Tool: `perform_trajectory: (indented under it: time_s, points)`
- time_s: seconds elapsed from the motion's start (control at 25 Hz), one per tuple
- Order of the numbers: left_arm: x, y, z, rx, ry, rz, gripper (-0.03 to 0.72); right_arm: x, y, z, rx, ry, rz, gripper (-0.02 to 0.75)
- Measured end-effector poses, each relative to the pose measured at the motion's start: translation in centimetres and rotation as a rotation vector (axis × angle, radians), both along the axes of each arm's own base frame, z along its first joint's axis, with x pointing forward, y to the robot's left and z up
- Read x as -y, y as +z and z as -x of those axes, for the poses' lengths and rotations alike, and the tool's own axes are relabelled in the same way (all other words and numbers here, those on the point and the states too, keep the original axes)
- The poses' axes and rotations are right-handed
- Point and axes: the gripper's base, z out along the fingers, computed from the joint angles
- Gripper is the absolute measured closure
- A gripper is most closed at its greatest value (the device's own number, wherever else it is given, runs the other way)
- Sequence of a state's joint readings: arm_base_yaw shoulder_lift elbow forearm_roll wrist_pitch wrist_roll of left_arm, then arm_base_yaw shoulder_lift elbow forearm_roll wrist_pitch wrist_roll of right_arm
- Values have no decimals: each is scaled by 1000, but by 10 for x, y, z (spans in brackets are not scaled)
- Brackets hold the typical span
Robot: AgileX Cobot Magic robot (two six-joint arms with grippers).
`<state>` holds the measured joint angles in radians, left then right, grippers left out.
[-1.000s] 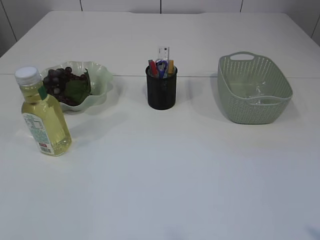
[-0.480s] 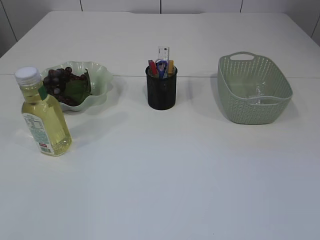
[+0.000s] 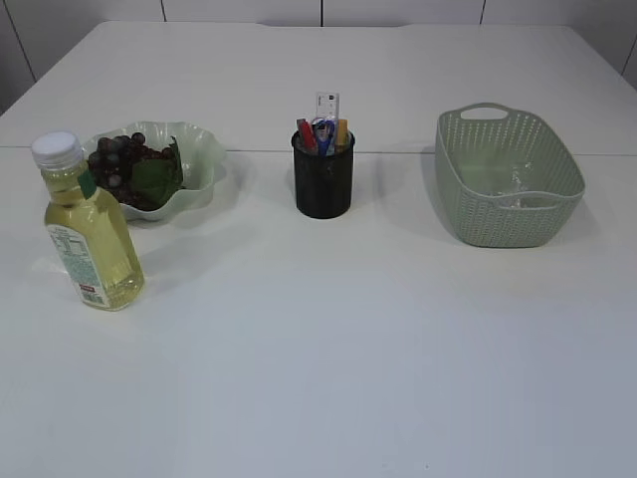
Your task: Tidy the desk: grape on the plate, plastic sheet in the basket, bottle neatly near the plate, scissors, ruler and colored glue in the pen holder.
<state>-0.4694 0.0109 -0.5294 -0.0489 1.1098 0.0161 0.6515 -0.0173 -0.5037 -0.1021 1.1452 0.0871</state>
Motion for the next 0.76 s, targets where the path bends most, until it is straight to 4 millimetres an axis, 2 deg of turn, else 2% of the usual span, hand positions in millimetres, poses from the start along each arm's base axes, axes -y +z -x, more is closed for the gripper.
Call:
perform_trajectory:
  time_s: [0.76]
  points:
    - [0, 0, 0, 0, 0, 0, 446, 0, 0, 0, -3, 1, 0, 289]
